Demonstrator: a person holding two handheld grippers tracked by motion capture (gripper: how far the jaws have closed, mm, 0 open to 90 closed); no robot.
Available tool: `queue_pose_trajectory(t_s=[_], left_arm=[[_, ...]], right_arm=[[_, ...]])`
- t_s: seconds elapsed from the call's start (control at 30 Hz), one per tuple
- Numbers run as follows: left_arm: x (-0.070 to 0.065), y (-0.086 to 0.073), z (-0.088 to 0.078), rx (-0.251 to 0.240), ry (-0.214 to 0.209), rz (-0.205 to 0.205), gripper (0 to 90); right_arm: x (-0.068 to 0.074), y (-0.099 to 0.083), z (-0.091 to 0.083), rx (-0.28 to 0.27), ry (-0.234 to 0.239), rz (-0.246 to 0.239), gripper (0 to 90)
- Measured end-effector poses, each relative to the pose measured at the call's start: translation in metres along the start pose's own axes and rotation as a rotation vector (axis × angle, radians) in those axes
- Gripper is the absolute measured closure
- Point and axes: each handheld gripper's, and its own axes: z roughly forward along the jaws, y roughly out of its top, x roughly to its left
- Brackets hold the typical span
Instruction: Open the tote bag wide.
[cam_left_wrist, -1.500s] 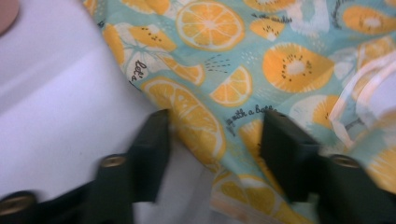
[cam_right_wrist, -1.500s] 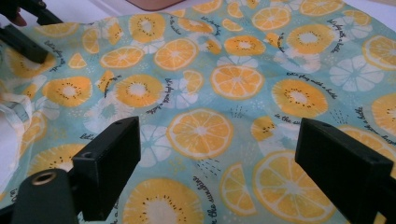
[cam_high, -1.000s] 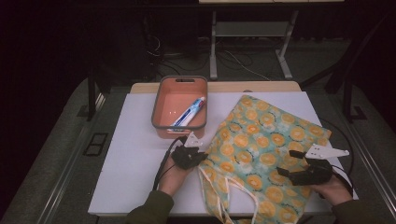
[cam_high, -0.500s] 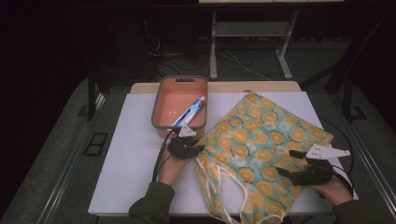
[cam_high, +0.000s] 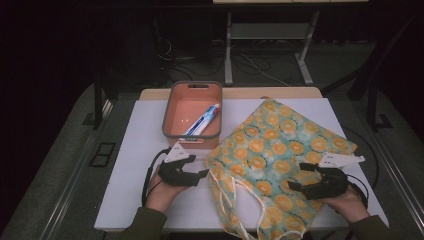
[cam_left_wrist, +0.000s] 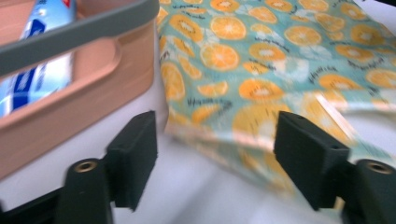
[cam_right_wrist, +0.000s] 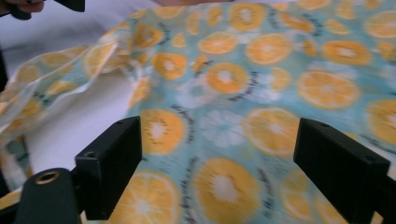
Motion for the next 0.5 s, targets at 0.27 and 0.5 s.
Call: queue_pose_trajectory(t_s=[0.27, 0.5], left_arm=[[-0.006, -0.030, -0.017, 0.035, -0.013, -0.026, 17.4], [-0.007, -0.030, -0.009, 0.069, -0.016, -0.007, 17.4]], right_arm=[[0.036, 0.016, 0.032, 0.041, 0.108, -0.084, 16.8], [0.076, 0.019, 0.055, 0.099, 0.255, -0.183, 23.3]])
